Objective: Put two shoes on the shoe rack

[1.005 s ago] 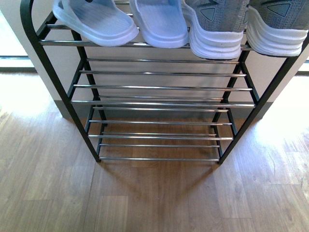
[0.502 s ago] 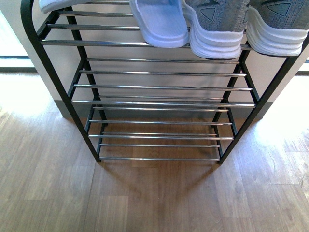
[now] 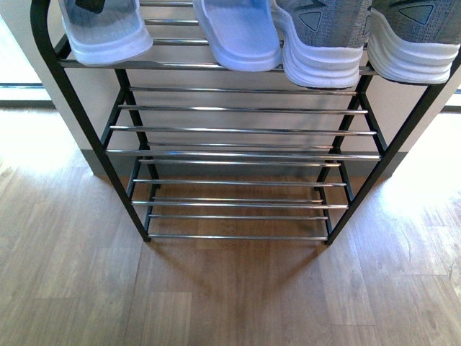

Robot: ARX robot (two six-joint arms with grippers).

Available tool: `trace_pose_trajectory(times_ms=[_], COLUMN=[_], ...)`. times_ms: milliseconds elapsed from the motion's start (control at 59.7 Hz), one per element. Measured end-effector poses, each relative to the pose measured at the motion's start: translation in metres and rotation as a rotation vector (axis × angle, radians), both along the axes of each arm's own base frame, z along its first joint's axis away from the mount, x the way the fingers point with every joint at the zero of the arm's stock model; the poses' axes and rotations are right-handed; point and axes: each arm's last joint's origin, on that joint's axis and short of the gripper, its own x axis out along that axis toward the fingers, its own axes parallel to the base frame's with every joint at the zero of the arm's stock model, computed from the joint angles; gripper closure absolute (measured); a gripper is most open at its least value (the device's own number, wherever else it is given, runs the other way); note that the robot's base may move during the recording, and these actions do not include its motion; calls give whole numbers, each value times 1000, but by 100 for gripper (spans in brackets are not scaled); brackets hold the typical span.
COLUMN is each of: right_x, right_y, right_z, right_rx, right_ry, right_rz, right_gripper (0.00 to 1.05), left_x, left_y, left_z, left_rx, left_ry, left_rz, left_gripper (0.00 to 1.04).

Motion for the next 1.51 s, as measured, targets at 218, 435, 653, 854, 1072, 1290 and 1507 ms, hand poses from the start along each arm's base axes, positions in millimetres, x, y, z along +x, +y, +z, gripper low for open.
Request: trace_pose_trajectory(times_ms=[218, 435, 653, 854, 1072, 1290, 1507], right_x=[0, 0, 0, 0, 0, 0, 0], right_y=[0, 0, 0, 0, 0, 0, 0], right_z=[0, 0, 0, 0, 0, 0, 0], right_rx=[0, 0, 0, 0, 0, 0, 0], right_ry=[0, 0, 0, 0, 0, 0, 0], right_rz=[0, 0, 0, 0, 0, 0, 0], right_gripper=[9, 9, 9, 9, 9, 9, 9], left_x=[1, 1, 1, 1, 1, 1, 1], left_y=[10, 10, 10, 10, 10, 10, 10], left_z=[0, 0, 0, 0, 0, 0, 0], left_rx=[5, 8, 8, 9, 9, 10, 10], left_ry=[-2, -2, -2, -2, -2, -2, -2], left_rz=[18, 15, 15, 15, 15, 14, 14], left_gripper=[9, 9, 9, 9, 9, 9, 9])
